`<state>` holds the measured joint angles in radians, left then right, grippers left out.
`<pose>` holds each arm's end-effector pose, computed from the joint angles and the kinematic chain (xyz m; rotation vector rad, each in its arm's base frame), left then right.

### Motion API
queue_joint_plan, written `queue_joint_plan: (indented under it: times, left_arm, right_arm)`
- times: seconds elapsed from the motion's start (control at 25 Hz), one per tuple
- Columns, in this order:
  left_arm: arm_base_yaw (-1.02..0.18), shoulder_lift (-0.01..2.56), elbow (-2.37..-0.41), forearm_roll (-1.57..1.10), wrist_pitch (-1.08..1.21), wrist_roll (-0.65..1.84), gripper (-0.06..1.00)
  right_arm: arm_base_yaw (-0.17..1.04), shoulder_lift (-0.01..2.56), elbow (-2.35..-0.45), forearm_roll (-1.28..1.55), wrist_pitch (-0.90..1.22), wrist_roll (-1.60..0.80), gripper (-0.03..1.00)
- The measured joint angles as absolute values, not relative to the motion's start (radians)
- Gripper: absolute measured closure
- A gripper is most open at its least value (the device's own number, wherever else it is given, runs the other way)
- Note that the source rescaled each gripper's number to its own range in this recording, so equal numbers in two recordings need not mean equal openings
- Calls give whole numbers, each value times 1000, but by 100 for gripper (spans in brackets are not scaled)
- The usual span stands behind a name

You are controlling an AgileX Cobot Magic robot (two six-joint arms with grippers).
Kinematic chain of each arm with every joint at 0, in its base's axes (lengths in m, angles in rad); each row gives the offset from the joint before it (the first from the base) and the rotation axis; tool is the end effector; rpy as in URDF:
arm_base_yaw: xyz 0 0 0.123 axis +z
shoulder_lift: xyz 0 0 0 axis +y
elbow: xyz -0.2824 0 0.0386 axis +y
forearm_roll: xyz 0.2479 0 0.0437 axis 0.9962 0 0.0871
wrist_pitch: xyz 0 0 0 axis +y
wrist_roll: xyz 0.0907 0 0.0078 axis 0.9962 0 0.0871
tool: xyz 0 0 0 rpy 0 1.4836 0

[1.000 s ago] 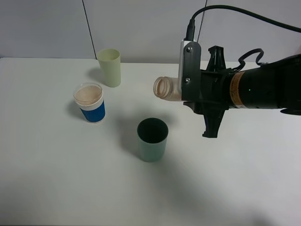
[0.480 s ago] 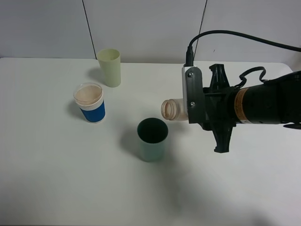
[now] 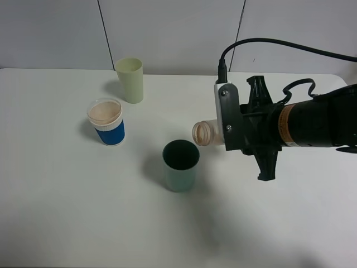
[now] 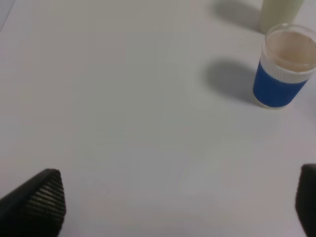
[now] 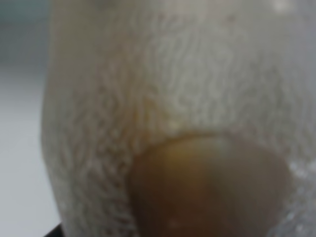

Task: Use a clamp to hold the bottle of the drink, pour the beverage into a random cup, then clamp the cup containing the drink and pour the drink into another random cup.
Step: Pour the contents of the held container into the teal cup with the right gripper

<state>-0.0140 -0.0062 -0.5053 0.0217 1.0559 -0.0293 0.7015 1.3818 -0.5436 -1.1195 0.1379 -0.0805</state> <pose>-0.0062 0.0018 0.2790 -0.0166 2.0277 -0.0014 0.1947 0.1496 0.1870 -1.9220 1.4511 -0.3802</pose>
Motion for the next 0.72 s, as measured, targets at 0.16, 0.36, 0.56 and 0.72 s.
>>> queue_joint_plan:
  times: [0.16, 0.36, 0.56, 0.72]
  left_arm:
    - [-14, -6, -505, 22, 1056, -29, 17]
    - [-14, -6, -505, 22, 1056, -29, 17]
    - [-14, -6, -505, 22, 1056, -29, 17]
    - [-14, -6, -505, 22, 1056, -29, 17]
  right_arm:
    - [701, 1383, -547, -1117, 153, -95, 93]
    - [703, 1444, -607, -1112, 168, -95, 93]
    - [716, 1490, -648, -1112, 178, -95, 93]
    - [716, 1491, -661, -1129, 187, -107, 93]
